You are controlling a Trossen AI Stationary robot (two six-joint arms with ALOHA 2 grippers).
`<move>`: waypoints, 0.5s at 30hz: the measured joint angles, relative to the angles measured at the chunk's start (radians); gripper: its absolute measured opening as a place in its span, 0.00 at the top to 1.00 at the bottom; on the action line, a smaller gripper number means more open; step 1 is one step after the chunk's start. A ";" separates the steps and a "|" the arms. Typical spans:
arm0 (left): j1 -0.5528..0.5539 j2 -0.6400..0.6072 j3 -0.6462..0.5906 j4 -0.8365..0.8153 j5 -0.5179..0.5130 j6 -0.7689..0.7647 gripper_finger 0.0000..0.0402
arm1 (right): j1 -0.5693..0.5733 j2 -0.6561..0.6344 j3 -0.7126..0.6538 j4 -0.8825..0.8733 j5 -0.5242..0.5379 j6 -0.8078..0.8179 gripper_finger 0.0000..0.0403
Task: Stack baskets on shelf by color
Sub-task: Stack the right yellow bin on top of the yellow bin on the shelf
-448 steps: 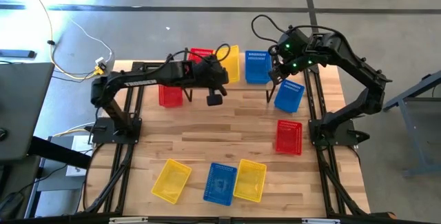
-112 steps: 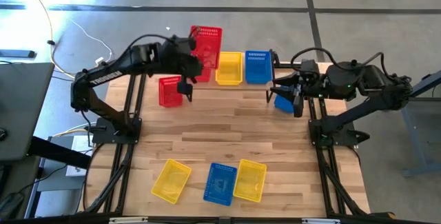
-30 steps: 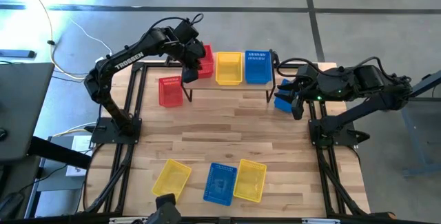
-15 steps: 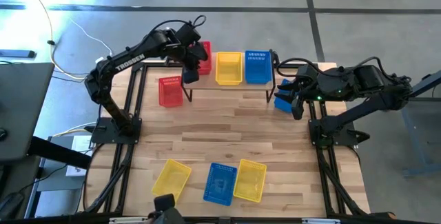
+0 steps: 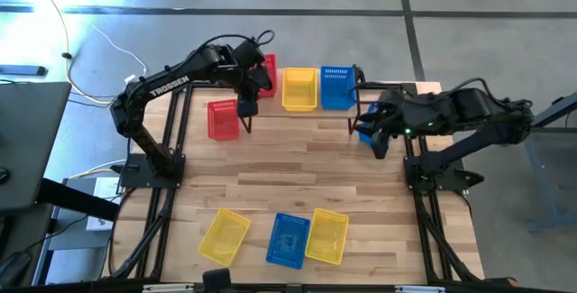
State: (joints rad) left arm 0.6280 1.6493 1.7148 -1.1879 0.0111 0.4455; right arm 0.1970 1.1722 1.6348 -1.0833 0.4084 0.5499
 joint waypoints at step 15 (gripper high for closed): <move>-0.147 -0.038 0.000 -0.083 0.003 -0.010 0.74 | 0.093 0.211 0.000 -0.114 -0.131 0.184 0.67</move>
State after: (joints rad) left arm 0.4808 1.6113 1.7145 -1.2709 0.0143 0.4350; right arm 0.2902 1.3837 1.6348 -1.1969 0.2776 0.7339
